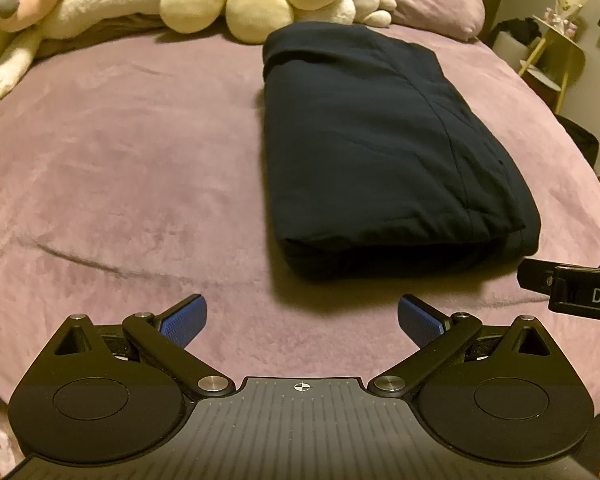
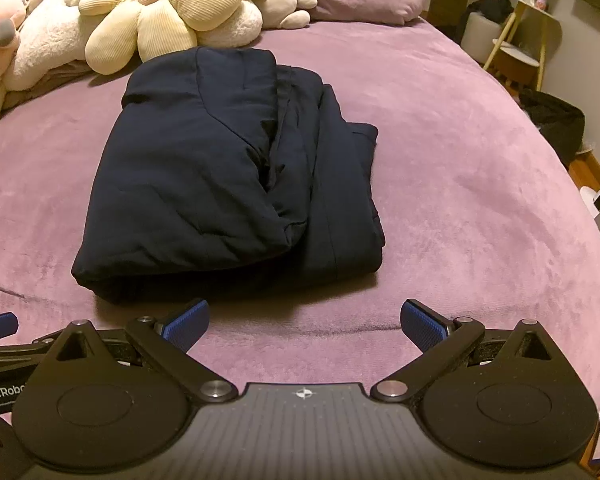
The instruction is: Fold large clothes
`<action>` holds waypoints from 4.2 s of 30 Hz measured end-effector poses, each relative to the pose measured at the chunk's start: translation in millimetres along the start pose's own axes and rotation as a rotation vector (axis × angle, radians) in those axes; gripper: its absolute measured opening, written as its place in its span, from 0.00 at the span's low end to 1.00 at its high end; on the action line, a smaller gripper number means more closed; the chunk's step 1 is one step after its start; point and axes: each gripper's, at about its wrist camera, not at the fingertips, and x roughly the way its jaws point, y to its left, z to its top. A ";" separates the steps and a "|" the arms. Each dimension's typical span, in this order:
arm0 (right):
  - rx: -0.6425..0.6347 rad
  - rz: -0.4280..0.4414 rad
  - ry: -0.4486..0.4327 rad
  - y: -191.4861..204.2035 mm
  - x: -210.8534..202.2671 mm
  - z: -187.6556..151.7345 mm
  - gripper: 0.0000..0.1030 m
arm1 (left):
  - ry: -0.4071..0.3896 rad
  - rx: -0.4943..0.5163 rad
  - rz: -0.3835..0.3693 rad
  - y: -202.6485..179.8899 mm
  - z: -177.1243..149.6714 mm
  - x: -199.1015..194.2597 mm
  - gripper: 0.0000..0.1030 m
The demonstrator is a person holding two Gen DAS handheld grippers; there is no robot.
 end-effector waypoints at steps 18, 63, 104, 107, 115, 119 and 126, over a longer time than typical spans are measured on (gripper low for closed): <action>0.028 0.015 -0.008 -5.5 -3.2 -1.6 0.99 | -0.004 0.030 0.009 -4.3 0.3 0.7 1.00; 0.043 0.019 -0.022 -7.5 -7.8 -4.2 0.99 | -0.024 0.068 0.027 -10.1 2.1 -0.9 1.00; 0.046 0.016 -0.027 -7.1 -10.9 -5.0 0.99 | -0.019 0.082 0.011 -15.1 2.4 0.8 1.00; 0.045 0.017 -0.027 -7.5 -10.8 -4.9 0.99 | -0.021 0.087 0.021 -15.7 2.4 1.0 1.00; 0.044 0.016 -0.025 -8.7 -11.0 -4.1 0.99 | -0.039 0.085 0.011 -13.0 2.3 -0.2 1.00; 0.047 0.014 -0.026 -9.7 -10.4 -4.0 0.99 | -0.028 0.081 0.010 -13.5 3.5 0.8 1.00; 0.048 0.013 -0.028 -9.6 -10.3 -4.0 0.99 | -0.031 0.084 0.008 -16.4 2.8 -1.3 1.00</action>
